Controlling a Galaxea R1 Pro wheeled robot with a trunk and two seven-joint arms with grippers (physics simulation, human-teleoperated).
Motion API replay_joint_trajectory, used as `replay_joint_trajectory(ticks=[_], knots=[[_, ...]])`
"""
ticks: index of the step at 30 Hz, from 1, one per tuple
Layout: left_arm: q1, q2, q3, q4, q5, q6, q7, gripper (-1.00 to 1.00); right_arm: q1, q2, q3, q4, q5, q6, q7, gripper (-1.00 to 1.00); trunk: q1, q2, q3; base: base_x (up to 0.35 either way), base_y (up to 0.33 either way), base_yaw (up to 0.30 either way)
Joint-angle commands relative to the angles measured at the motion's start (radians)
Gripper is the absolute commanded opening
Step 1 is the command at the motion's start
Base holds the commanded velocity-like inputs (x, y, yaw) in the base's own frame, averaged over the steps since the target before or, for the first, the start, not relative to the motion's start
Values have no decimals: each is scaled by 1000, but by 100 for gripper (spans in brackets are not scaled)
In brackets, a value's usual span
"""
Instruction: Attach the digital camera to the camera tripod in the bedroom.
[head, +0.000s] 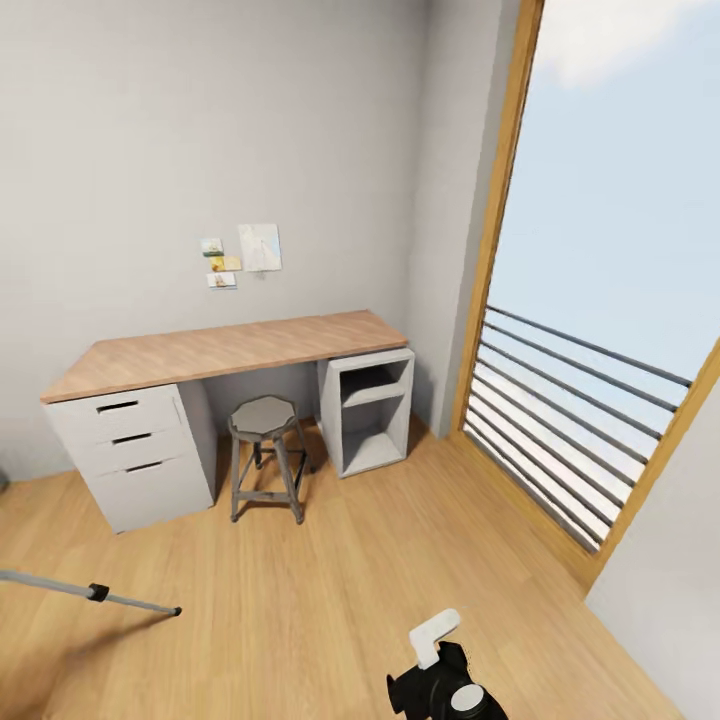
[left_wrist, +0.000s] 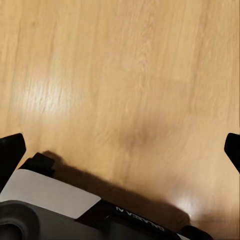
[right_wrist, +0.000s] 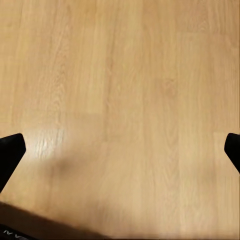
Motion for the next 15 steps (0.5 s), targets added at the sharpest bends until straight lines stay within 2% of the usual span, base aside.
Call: replay_joint_trajectory(ticks=[1, 6, 11, 15], knots=[[0, -1, 1, -2, 11, 5, 5, 100, 0, 0, 1, -1, 6, 5, 1, 100, 0, -1, -2, -195, 55, 262], [1, -1, 1, -2, 11, 5, 4, 100, 2, -2, 15, -2, 6, 3, 1, 100, 0, -1, -5, -99, 28, 263], [1, 0, 2, -2, 11, 5, 3, 100, 4, -3, 41, -2, 6, 5, 0, 100, 0, -1, -8, -26, 7, 270], [1, 1, 2, -2, 11, 5, 2, 100, 4, -3, 45, -2, 6, 5, 0, 100, 0, -1, -10, -5, 1, 272]])
